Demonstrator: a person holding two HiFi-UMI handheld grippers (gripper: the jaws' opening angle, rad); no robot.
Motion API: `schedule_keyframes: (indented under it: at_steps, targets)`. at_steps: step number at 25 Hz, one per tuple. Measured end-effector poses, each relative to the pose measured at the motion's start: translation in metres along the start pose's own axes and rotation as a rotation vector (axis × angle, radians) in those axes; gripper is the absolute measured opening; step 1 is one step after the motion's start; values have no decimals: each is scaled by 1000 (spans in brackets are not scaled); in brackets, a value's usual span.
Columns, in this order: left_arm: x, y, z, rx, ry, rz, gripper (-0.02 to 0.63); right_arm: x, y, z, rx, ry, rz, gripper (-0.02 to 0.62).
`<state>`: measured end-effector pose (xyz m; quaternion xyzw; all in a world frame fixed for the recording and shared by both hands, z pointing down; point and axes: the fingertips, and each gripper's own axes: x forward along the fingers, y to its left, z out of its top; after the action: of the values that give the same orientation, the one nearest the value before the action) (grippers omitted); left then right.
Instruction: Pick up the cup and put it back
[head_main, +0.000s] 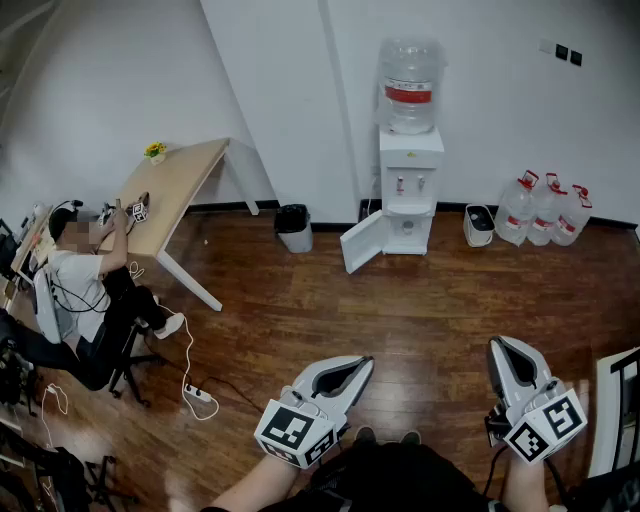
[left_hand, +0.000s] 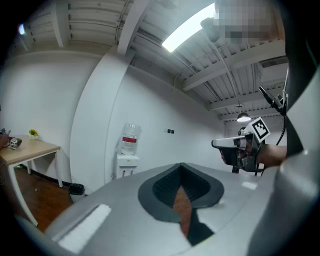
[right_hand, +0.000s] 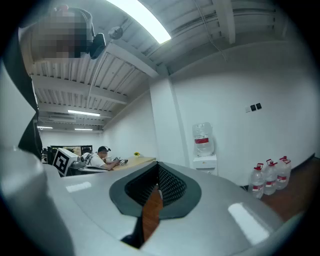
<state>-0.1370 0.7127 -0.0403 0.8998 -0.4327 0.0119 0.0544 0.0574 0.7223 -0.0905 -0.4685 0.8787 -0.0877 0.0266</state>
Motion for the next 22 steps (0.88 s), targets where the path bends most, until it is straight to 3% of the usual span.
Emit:
schedule_keyframes:
  at_steps: [17, 22]
  targets:
    - [-6, 66, -17, -18, 27, -34, 1, 53, 21, -15, 2, 9, -52, 2]
    - [21, 76, -25, -25, 35, -39, 1, 72, -1, -23, 7, 19, -54, 2]
